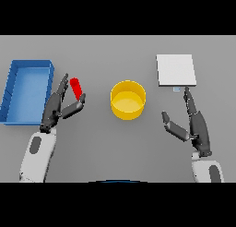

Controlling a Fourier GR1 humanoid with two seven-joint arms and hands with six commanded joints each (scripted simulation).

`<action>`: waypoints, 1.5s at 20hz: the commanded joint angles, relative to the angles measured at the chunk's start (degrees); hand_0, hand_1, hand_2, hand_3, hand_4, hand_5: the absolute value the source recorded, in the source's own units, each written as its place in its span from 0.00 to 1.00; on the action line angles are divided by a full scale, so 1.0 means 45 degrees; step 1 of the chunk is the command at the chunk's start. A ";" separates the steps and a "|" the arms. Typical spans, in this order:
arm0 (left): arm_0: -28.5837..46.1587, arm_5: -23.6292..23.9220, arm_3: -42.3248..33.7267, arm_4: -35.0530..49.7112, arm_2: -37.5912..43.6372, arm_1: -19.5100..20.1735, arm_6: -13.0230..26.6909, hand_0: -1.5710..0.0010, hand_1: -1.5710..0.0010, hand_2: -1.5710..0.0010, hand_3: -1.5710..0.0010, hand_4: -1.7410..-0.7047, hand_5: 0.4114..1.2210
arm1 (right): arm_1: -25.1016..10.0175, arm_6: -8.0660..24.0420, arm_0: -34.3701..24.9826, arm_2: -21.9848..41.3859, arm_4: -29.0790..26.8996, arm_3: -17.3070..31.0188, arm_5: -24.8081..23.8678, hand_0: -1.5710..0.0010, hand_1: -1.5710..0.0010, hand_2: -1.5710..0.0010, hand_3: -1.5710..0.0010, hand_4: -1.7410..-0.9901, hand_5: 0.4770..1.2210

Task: Pick up the red beaker and tilt it to pour out 1 green nut into yellow bowl. Pick up the yellow bowl and place it on the metallic measuring scale.

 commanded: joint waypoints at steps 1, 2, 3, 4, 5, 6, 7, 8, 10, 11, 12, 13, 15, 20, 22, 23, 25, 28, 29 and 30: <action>-0.0252 -0.0014 0.0286 0.0025 0.0055 -0.0020 -0.0064 1.00 1.00 1.00 1.00 0.45 0.33 | 0.0098 0.0055 0.0035 0.0111 0.0051 -0.0100 -0.0008 1.00 1.00 1.00 1.00 0.63 0.21; -0.0469 -0.0064 0.0498 0.0082 0.0135 0.0017 0.0011 1.00 1.00 1.00 1.00 0.44 0.33 | 0.0147 0.0153 0.0006 0.0081 -0.0002 -0.0069 -0.0022 1.00 1.00 1.00 1.00 0.63 0.21; -0.0650 -0.0086 0.0809 0.0105 0.0205 0.0027 -0.0075 1.00 1.00 1.00 1.00 0.44 0.34 | 0.0293 0.0171 0.0142 0.0233 0.0114 -0.0139 -0.0080 1.00 1.00 1.00 1.00 0.63 0.22; -0.0854 -0.0044 0.0979 0.0070 0.0219 0.0005 -0.0084 1.00 1.00 1.00 1.00 0.43 0.34 | 0.0174 0.0173 0.0163 0.0183 0.0104 -0.0262 -0.0039 1.00 1.00 1.00 1.00 0.63 0.22; -0.1043 -0.0105 0.1188 0.0100 0.0257 0.0020 -0.0186 1.00 1.00 1.00 1.00 0.43 0.34 | 0.0183 0.0070 0.0291 0.0224 0.0084 -0.0360 0.0000 1.00 1.00 1.00 1.00 0.63 0.22; -0.1209 -0.0030 0.1457 -0.0019 0.0223 -0.0028 -0.0196 1.00 1.00 1.00 1.00 0.43 0.35 | 0.0146 0.0124 0.0235 0.0160 0.0052 -0.0339 -0.0008 1.00 1.00 1.00 1.00 0.62 0.22; -0.1275 0.0042 0.1644 -0.0081 0.0216 -0.0086 -0.0315 1.00 1.00 1.00 1.00 0.43 0.34 | 0.0122 0.0151 0.0116 0.0166 0.0122 -0.0317 -0.0045 1.00 1.00 1.00 1.00 0.63 0.23; -0.1385 0.0054 0.1896 -0.0089 0.0236 -0.0145 -0.0319 1.00 1.00 1.00 1.00 0.43 0.34 | 0.0057 0.0159 0.0161 0.0105 0.0084 -0.0232 -0.0011 1.00 1.00 1.00 1.00 0.63 0.22; -0.1932 0.0068 0.2370 -0.0093 0.0392 -0.0031 -0.0221 1.00 1.00 1.00 1.00 0.44 0.34 | 0.0183 0.0206 0.0219 0.0130 -0.0062 -0.0232 0.0047 1.00 1.00 1.00 1.00 0.63 0.22; -0.2069 0.0153 0.2487 -0.0125 0.0421 -0.0058 -0.0190 1.00 1.00 1.00 1.00 0.44 0.34 | 0.0143 0.0143 0.0230 0.0047 -0.0091 -0.0167 0.0023 1.00 1.00 1.00 1.00 0.63 0.22; -0.2265 0.0181 0.2738 -0.0100 0.0491 -0.0088 -0.0246 1.00 1.00 1.00 1.00 0.44 0.34 | 0.0160 0.0152 0.0272 0.0108 -0.0009 -0.0271 -0.0014 1.00 1.00 1.00 1.00 0.63 0.22; -0.2474 0.0075 0.2992 -0.0008 0.0564 -0.0096 -0.0352 1.00 1.00 1.00 1.00 0.43 0.34 | 0.0184 0.0237 0.0277 0.0131 0.0006 -0.0372 -0.0033 1.00 1.00 1.00 1.00 0.63 0.22; -0.2611 -0.0034 0.3358 0.0144 0.0672 -0.0195 -0.0892 1.00 1.00 1.00 1.00 0.41 0.35 | 0.0087 0.0311 0.0198 0.0028 0.0028 -0.0315 -0.0083 1.00 1.00 1.00 1.00 0.63 0.22; -0.3102 0.0286 0.3979 0.0578 0.1195 -0.0540 -0.1234 0.92 0.91 0.88 0.92 0.32 0.42 | 0.0151 0.0247 0.0283 0.0129 0.0069 -0.0417 -0.0070 1.00 1.00 1.00 1.00 0.64 0.22; -0.3315 0.0577 0.4182 0.0617 0.1339 -0.0697 -0.1051 0.72 0.69 0.67 0.65 0.28 0.57 | 0.0173 0.0306 0.0198 0.0104 0.0152 -0.0276 -0.0169 1.00 1.00 1.00 1.00 0.64 0.23; -0.3413 0.0781 0.4347 0.0443 0.1305 -0.0707 -0.0942 0.58 0.55 0.53 0.54 0.23 0.65 | 0.0130 0.0281 0.0275 0.0117 0.0158 -0.0317 -0.0123 1.00 1.00 1.00 1.00 0.65 0.23; -0.3548 0.0729 0.4569 0.0219 0.1213 -0.0590 -0.1103 0.37 0.35 0.34 0.41 0.16 0.78 | 0.0114 0.0238 0.0328 0.0068 0.0033 -0.0425 -0.0079 1.00 1.00 1.00 1.00 0.65 0.23; -0.3493 0.0756 0.4536 -0.0092 0.0842 -0.0651 -0.1280 0.19 0.18 0.17 0.24 0.19 0.89 | 0.0118 0.0344 0.0309 0.0048 0.0009 -0.0357 -0.0065 1.00 1.00 1.00 1.00 0.65 0.22; -0.3537 0.0727 0.4661 -0.0054 0.0916 -0.0726 -0.1474 0.15 0.15 0.14 0.19 0.21 0.91 | 0.0066 0.0316 0.0334 -0.0048 -0.0081 -0.0341 -0.0054 1.00 1.00 1.00 1.00 0.64 0.23; -0.3495 0.0798 0.4559 -0.0134 0.0898 -0.0776 -0.1335 0.12 0.12 0.11 0.16 0.23 0.93 | 0.0201 0.0216 0.0437 0.0121 0.0107 -0.0414 -0.0152 1.00 1.00 1.00 1.00 0.64 0.23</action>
